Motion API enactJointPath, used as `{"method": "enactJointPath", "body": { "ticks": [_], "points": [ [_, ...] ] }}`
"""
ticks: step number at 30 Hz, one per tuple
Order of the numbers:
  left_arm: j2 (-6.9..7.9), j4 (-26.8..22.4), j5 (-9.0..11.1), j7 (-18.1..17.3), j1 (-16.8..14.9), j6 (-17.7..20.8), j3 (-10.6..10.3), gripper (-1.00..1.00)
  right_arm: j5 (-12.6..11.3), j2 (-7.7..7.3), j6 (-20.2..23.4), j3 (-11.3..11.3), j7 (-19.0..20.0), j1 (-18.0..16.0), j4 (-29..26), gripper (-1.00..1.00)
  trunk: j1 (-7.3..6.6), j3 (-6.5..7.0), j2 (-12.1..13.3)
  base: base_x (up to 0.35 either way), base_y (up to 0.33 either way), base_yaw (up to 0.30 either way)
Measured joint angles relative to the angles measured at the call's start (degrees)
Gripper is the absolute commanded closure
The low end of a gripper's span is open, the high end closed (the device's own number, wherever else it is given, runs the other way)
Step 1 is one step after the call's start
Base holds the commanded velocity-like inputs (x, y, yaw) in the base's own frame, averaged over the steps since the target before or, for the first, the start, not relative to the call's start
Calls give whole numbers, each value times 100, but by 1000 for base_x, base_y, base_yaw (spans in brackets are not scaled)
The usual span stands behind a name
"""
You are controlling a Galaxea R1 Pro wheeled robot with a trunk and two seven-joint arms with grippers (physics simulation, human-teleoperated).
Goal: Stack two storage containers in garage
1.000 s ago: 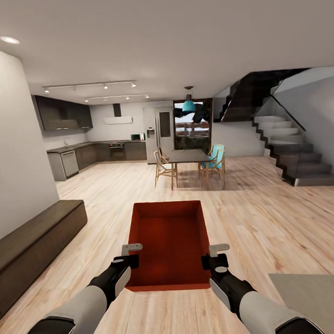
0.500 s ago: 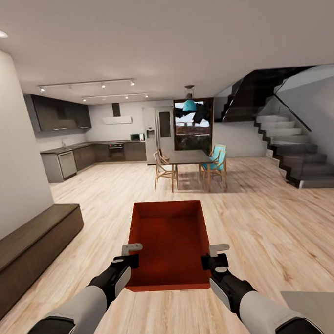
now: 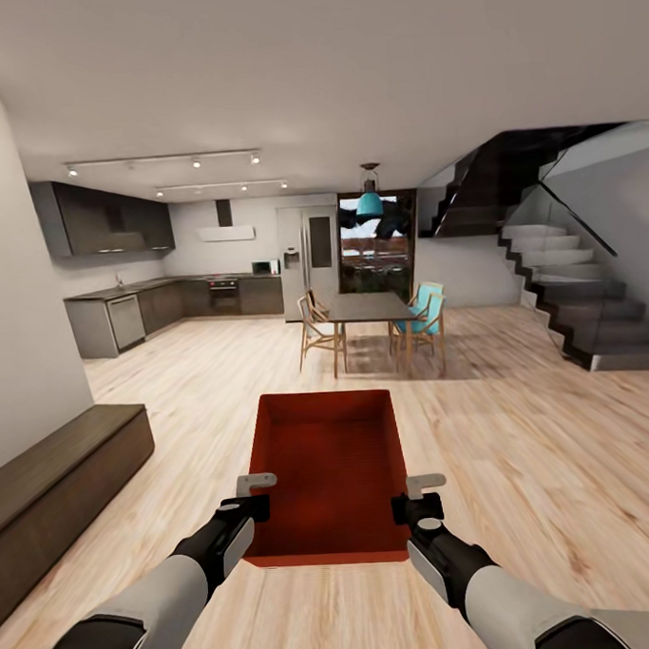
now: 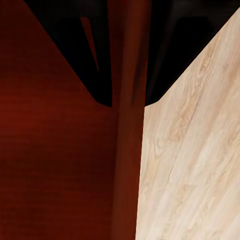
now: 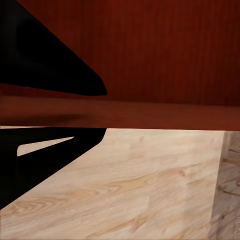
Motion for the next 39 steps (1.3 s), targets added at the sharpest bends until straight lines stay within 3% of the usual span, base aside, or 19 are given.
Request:
{"method": "enactJointPath", "body": {
  "ticks": [10,39],
  "points": [
    [11,1,11,-13,-1,-2,-12,100,-3,10,2,7,-18,1,-1,100,0,0,0,321,0,-55],
    [3,-7,0,-2,-1,14,-9,100,2,4,2,-13,-2,1,4,100,0,0,0,321,0,-280]
  ]
}}
